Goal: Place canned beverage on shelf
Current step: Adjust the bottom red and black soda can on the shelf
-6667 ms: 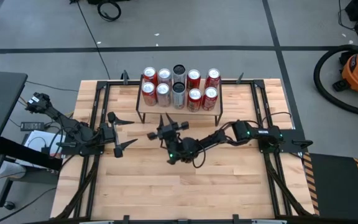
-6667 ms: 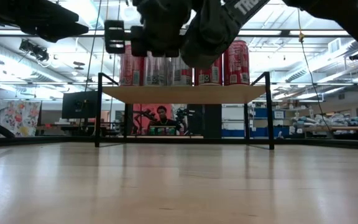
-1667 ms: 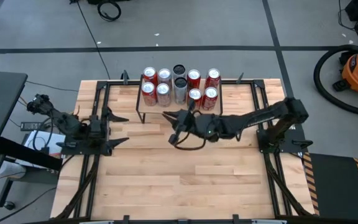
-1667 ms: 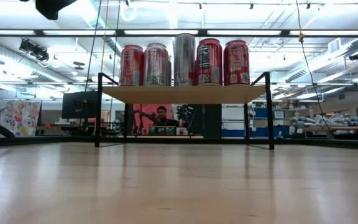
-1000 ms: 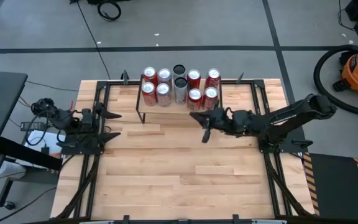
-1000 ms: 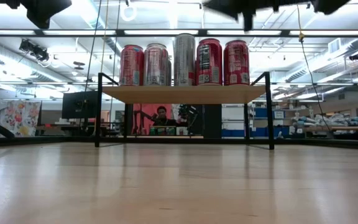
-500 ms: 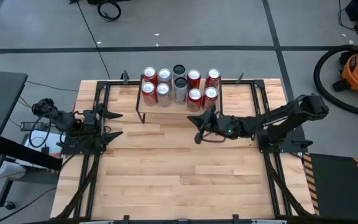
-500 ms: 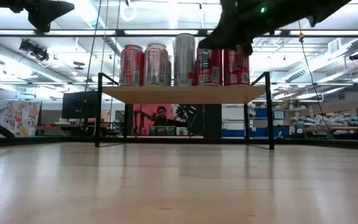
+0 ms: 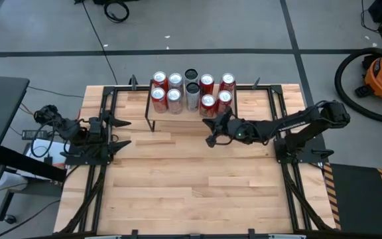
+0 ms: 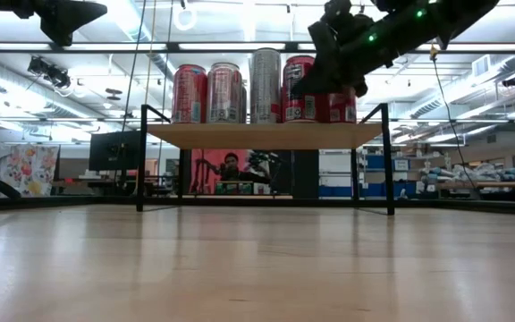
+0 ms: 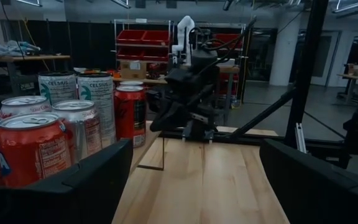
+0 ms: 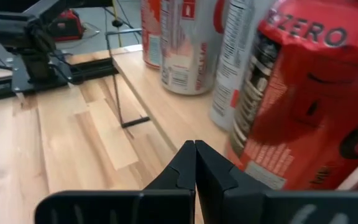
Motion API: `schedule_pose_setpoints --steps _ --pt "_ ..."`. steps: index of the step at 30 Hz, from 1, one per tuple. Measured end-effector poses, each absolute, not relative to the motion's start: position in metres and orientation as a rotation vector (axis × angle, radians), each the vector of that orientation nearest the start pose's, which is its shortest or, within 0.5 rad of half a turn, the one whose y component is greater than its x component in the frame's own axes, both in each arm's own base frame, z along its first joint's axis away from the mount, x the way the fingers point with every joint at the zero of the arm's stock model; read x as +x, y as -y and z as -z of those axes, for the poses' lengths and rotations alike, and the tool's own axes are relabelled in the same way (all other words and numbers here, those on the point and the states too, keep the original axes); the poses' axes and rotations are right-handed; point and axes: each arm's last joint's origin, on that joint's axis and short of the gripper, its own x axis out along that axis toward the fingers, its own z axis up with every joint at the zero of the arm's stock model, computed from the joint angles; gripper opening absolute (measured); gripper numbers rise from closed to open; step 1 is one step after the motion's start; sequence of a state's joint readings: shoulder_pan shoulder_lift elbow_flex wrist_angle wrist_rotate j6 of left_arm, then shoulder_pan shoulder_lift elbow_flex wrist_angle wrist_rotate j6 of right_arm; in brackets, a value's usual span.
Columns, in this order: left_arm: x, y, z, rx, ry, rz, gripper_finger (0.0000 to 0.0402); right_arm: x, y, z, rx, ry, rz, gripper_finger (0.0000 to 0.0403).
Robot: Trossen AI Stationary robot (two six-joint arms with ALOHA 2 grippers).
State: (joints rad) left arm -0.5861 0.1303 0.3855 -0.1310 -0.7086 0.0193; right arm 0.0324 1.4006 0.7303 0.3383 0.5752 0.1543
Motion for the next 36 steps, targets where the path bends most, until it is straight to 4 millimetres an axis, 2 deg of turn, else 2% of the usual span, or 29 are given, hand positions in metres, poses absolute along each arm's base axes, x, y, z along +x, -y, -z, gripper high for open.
schedule_pose_setpoints --steps 5,15,26,36 --pt "0.068 0.023 -0.269 -0.055 0.097 -0.123 0.0362 0.292 0.013 -0.229 0.062 -0.277 0.547 0.0008" --pt "0.068 0.023 -0.269 -0.053 0.097 -0.123 0.0362 0.292 0.015 -0.23 0.059 -0.261 0.609 0.0008" --pt "0.068 0.023 -0.269 -0.052 0.097 -0.122 0.0362 0.289 -0.011 -0.231 0.007 -0.242 0.693 0.0008" --pt "0.068 0.023 -0.269 -0.047 0.098 -0.122 0.0362 0.288 -0.005 -0.232 -0.001 -0.212 0.788 0.0008"
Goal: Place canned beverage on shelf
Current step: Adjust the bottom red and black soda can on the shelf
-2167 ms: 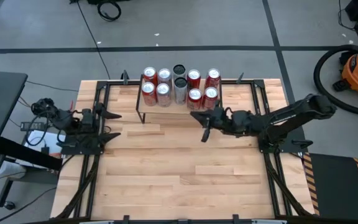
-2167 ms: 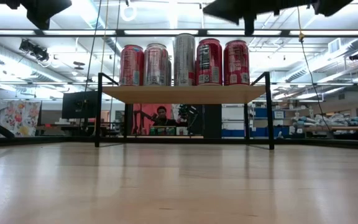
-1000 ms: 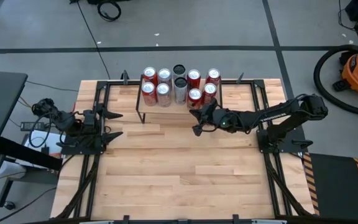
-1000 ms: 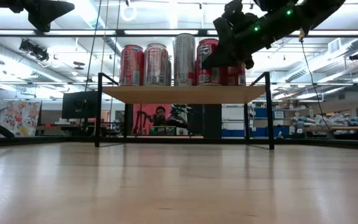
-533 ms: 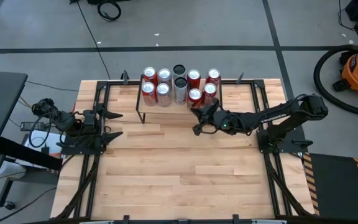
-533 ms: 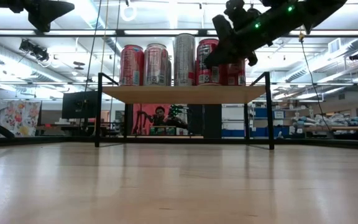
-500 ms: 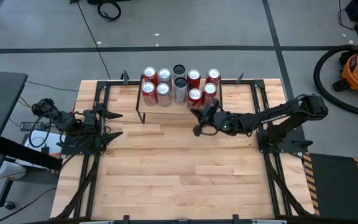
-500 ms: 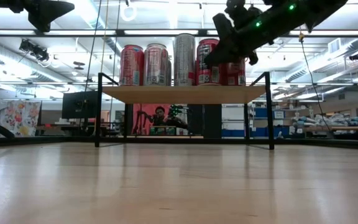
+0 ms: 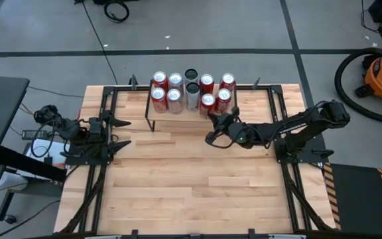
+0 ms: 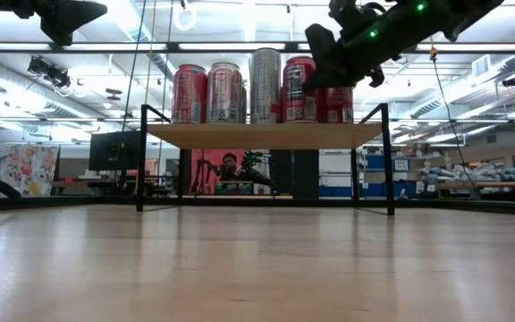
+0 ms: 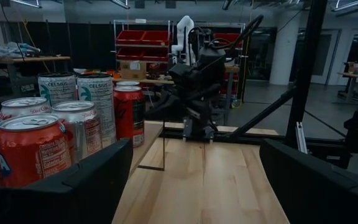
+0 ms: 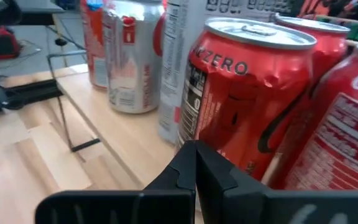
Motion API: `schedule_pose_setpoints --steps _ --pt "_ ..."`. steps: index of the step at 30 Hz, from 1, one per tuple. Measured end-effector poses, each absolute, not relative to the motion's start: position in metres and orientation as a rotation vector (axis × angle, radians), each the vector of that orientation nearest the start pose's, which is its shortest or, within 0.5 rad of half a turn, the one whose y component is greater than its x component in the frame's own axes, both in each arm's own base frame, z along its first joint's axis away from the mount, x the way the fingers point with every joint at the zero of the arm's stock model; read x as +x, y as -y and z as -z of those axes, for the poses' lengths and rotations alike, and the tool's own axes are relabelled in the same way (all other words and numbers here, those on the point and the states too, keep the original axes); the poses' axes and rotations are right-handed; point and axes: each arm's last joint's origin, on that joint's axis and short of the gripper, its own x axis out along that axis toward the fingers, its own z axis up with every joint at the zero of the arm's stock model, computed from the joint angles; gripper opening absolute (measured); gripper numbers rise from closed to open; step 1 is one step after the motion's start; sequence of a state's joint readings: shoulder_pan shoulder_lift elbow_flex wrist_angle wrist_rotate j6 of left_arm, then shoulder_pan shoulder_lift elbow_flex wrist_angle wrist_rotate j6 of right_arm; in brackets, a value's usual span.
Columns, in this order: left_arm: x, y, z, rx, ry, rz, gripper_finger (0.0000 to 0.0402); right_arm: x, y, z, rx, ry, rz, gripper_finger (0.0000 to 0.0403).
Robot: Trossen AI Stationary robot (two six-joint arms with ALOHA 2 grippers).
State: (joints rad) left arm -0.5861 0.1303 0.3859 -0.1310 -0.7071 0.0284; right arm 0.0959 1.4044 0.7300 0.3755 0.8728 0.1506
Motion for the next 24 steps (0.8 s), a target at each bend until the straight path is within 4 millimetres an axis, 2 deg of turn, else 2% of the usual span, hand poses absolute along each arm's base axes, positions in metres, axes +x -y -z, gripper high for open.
schedule_pose_setpoints --steps 24 --pt "0.0681 0.0226 -0.2688 -0.047 0.097 -0.123 0.0362 0.2887 0.0027 -0.235 0.045 -0.164 0.849 0.0007"
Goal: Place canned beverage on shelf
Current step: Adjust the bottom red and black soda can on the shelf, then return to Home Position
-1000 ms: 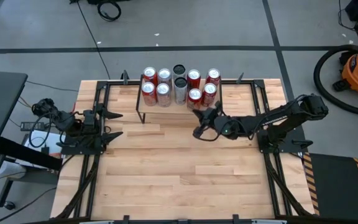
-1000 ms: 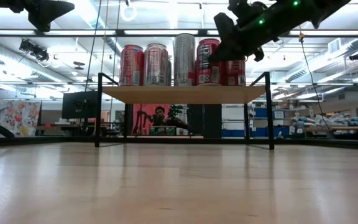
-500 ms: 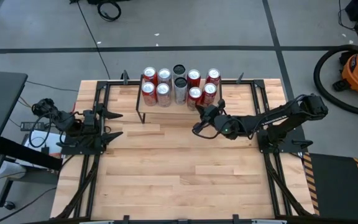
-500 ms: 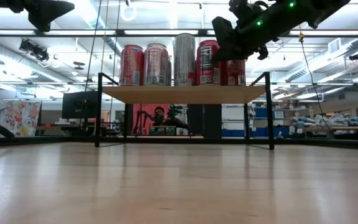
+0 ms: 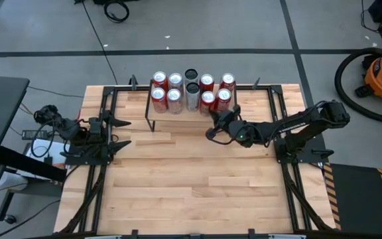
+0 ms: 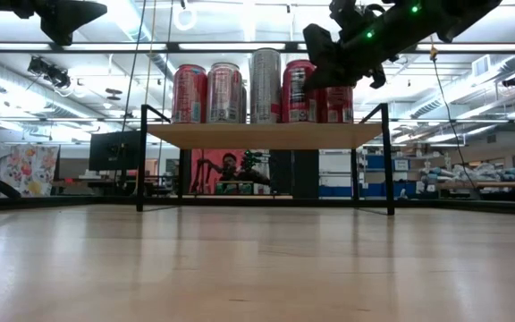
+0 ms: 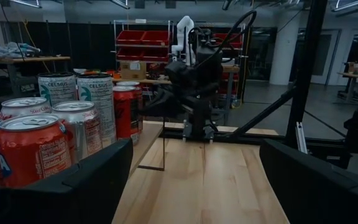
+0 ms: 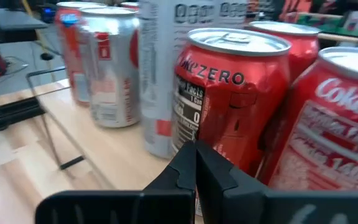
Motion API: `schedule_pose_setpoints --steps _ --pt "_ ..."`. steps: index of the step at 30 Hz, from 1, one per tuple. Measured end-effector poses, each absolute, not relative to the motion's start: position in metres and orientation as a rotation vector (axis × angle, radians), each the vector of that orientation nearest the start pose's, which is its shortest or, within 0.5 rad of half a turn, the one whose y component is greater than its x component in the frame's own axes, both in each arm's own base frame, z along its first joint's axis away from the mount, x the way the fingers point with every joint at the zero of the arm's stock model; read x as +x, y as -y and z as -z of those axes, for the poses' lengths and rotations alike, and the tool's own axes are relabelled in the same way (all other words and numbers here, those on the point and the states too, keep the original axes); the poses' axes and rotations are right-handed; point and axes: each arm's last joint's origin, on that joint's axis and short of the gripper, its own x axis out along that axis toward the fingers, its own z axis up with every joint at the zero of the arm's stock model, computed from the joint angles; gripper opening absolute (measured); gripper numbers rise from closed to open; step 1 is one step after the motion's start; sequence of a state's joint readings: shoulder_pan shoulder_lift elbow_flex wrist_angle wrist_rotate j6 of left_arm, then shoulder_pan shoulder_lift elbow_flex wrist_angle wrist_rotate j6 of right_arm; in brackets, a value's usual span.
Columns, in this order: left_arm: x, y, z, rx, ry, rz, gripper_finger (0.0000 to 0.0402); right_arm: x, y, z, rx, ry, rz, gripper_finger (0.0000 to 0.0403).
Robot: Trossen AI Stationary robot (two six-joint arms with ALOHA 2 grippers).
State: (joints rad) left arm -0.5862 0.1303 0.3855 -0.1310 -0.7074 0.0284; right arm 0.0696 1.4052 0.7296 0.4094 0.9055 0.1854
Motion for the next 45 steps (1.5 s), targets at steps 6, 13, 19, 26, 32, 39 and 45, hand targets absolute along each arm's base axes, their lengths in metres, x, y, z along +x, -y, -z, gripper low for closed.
schedule_pose_setpoints --steps 6,13,19,26,32,39,45 --pt "0.068 0.023 -0.269 -0.047 0.098 -0.122 0.0362 0.289 0.006 -0.236 0.049 -0.161 0.844 0.0007" --pt "0.068 0.023 -0.269 -0.047 0.097 -0.122 0.0362 0.29 0.01 -0.235 0.06 -0.163 0.82 0.0007" --pt "0.068 0.023 -0.266 -0.026 0.074 -0.101 0.0362 0.284 -0.007 -0.246 0.005 -0.154 0.765 0.0007" --pt "0.068 0.024 -0.266 0.007 0.07 -0.062 0.0362 0.269 -0.003 -0.251 0.043 -0.133 0.479 0.0007" --pt "0.07 0.026 -0.253 0.005 0.092 -0.039 0.0362 0.239 0.005 -0.231 0.084 0.065 0.322 0.0007" --pt "0.07 0.026 -0.235 -0.132 0.189 -0.033 0.0362 0.192 0.008 -0.212 0.094 0.285 0.275 0.0007" --pt "0.078 0.033 -0.215 -0.225 0.271 0.027 0.0362 0.168 0.011 -0.198 0.117 0.292 0.324 0.0007"
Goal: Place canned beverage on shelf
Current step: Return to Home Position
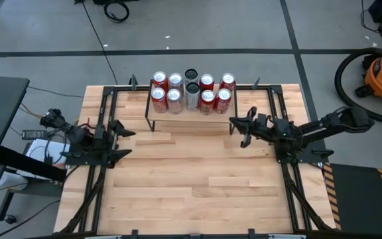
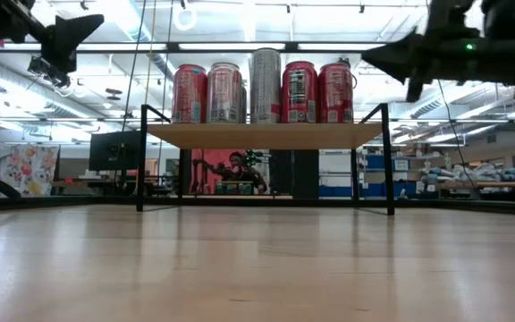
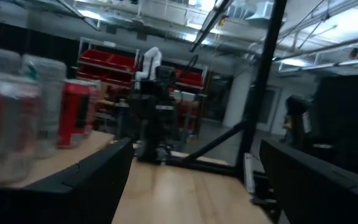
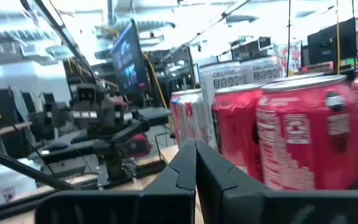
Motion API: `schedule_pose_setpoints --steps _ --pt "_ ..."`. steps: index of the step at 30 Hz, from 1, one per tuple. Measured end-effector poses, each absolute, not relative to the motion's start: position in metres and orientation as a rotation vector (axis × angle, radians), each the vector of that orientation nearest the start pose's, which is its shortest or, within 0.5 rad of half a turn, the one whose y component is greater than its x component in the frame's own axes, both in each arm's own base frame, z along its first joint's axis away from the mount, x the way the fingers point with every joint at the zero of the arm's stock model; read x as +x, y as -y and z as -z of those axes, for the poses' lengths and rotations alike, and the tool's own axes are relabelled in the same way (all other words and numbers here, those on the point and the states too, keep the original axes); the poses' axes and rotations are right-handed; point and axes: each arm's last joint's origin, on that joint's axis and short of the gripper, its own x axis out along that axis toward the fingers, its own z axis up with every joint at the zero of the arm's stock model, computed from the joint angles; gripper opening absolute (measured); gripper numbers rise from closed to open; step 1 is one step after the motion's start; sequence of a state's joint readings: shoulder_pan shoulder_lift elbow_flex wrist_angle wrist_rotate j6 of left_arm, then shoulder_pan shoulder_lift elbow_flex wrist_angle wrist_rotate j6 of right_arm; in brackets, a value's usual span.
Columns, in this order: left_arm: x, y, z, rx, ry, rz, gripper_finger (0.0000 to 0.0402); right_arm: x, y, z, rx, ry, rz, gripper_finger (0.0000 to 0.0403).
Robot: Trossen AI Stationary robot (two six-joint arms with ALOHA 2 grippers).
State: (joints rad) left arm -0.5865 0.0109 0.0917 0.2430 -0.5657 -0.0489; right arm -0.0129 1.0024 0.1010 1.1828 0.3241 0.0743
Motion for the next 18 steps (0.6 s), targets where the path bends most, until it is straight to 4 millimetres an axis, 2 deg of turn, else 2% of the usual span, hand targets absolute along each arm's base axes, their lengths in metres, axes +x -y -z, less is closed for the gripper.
schedule_pose_setpoints --steps 5,13,18 --pt "0.081 0.036 -0.2 -0.262 0.259 0.055 0.0362 0.148 0.014 -0.188 0.132 0.351 0.283 0.0008" --pt "0.082 0.039 -0.196 -0.261 0.24 0.133 0.0362 0.145 0.017 -0.19 0.146 0.362 0.221 0.0008" --pt "0.084 0.04 -0.188 -0.264 0.166 0.134 0.0362 0.147 0.018 -0.185 0.186 0.325 0.249 0.0008"
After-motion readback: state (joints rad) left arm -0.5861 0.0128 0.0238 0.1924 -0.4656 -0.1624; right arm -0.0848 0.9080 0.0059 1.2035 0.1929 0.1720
